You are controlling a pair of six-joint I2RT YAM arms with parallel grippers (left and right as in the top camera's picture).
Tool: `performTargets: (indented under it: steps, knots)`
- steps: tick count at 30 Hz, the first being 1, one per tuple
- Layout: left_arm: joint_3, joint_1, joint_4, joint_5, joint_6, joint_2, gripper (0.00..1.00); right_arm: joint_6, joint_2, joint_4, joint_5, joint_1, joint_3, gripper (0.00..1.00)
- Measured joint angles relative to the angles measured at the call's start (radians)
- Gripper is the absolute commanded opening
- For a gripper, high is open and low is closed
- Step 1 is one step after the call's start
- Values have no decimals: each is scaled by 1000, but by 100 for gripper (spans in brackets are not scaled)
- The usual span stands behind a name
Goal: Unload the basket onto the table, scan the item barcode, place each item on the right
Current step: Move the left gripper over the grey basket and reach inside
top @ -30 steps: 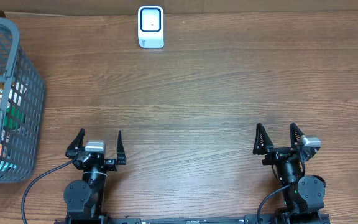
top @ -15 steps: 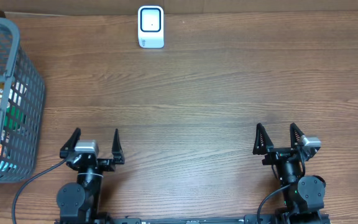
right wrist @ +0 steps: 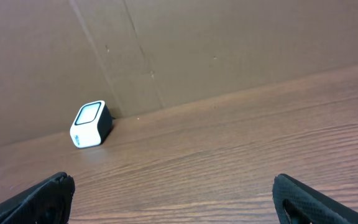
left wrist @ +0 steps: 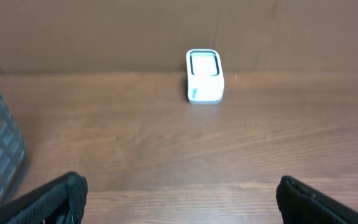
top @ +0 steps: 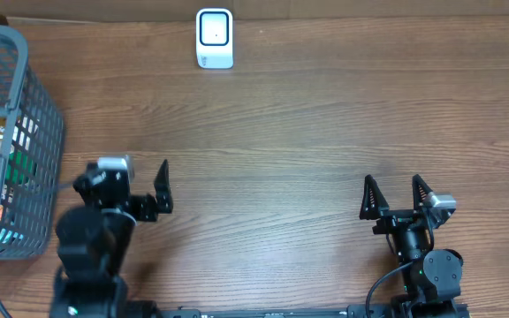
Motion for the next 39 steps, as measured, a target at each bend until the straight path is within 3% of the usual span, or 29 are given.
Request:
performTargets:
  steps: [7,11,16,24,27,39]
  knots:
    - [492,0,-373,19,-2,339,100,0,0,0,0,0,0,100]
    - [847,0,-675,33,-5,582,99,0,0,1,0,0,0,100]
    - [1159,0,-856,78,-9,820,100,0,-1,0,0,0,0,100]
    - [1235,3,-827,138,10,949,100,0,-1,0,0,0,0,100]
    - [1246,46,-813,129,-40,954,99,0,-1,0,0,0,0,100]
    - [1342,610,-784,51,-282,959,99,0,-1,0,0,0,0,100]
